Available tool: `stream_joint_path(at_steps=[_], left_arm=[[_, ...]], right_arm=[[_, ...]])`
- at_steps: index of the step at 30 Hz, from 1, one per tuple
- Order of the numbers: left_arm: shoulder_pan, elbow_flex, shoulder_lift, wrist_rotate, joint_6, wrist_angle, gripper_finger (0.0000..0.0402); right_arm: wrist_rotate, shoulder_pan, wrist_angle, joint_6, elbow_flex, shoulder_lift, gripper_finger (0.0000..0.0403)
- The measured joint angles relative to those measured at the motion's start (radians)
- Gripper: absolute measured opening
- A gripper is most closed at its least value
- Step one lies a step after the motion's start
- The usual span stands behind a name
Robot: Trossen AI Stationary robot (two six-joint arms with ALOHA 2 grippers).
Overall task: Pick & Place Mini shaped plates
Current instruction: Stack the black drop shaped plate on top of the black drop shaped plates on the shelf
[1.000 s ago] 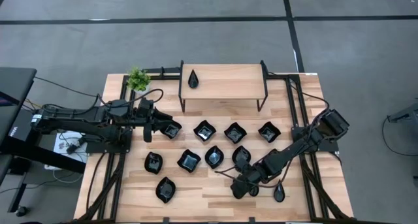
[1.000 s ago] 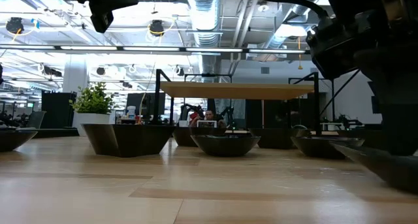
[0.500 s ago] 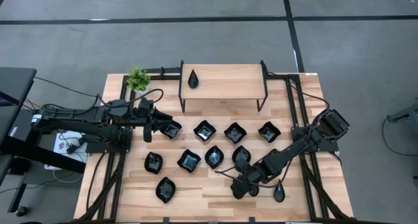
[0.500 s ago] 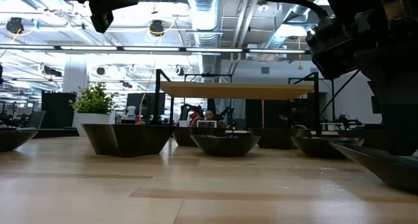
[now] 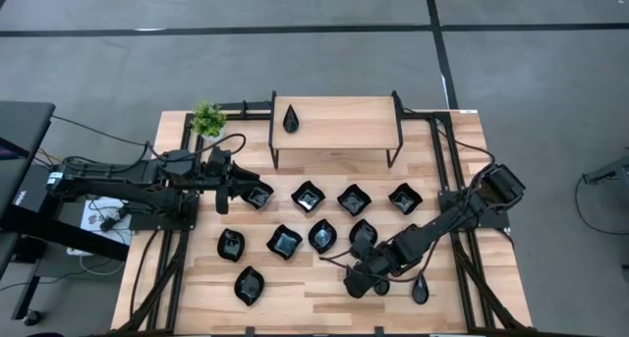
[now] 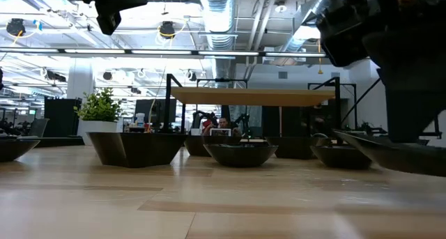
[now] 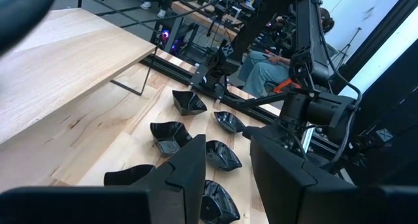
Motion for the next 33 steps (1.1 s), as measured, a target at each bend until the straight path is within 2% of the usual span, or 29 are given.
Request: stream_joint_path(at_steps=[10, 13, 21, 27, 33], left_arm=[[0.0, 0.0, 0.0, 0.0, -0.009, 0.005, 0.0122], [0.0, 0.0, 0.0, 0.0, -0.011, 0.009, 0.0122], [0.0, 0.0, 0.006, 0.0, -0.056, 0.015, 0.0122], [-0.027, 0.0, 0.063, 0.03, -0.035, 0.066, 0.0122], [-0.074, 0.0, 0.177, 0.028, 0.075, 0.228, 0.0122]], right_arm=[[0.109, -0.039, -0.108, -0.121, 0.124, 0.0, 0.0], [0.176, -0.063, -0.208, -0.191, 0.204, 0.0, 0.0], [0.436, -0.158, -0.436, -0.433, 0.428, 0.0, 0.0], [0.58, -0.248, -0.44, -0.63, 0.519, 0.0, 0.0], [0.595, -0.332, -0.351, -0.788, 0.532, 0.0, 0.0]])
